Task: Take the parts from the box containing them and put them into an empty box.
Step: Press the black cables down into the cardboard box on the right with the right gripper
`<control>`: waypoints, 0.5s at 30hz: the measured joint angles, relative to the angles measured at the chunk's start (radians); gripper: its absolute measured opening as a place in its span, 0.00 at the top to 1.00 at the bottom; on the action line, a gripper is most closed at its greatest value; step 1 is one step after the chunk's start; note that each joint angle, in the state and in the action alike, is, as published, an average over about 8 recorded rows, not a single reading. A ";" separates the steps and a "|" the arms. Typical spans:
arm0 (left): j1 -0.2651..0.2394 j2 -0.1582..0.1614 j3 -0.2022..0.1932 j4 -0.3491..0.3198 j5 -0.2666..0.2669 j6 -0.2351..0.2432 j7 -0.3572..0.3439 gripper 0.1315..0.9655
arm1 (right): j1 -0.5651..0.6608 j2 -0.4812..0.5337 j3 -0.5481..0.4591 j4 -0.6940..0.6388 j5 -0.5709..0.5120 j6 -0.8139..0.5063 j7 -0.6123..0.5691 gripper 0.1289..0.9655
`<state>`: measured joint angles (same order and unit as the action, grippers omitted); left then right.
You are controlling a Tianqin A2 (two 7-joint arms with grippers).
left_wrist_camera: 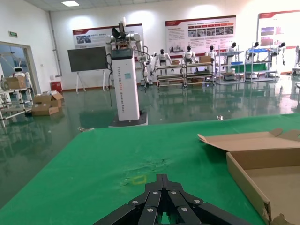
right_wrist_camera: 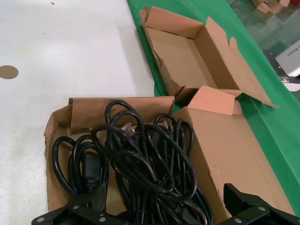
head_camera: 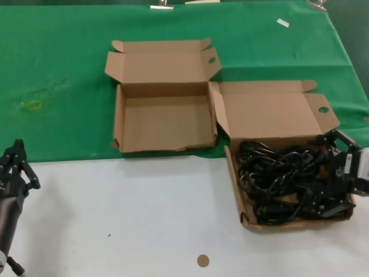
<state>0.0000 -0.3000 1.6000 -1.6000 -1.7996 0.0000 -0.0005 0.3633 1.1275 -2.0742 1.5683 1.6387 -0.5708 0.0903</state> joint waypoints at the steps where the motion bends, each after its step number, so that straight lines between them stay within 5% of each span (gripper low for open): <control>1: 0.000 0.000 0.000 0.000 0.000 0.000 0.000 0.99 | 0.006 -0.009 0.005 -0.005 -0.010 -0.015 -0.002 0.06; 15: 0.000 0.000 0.000 0.000 0.000 0.000 0.000 0.99 | 0.042 -0.110 0.058 -0.066 -0.123 -0.136 -0.014 0.22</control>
<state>0.0000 -0.3000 1.6000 -1.6000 -1.7996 0.0000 -0.0004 0.4055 1.0180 -2.0161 1.5019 1.5155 -0.7064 0.0759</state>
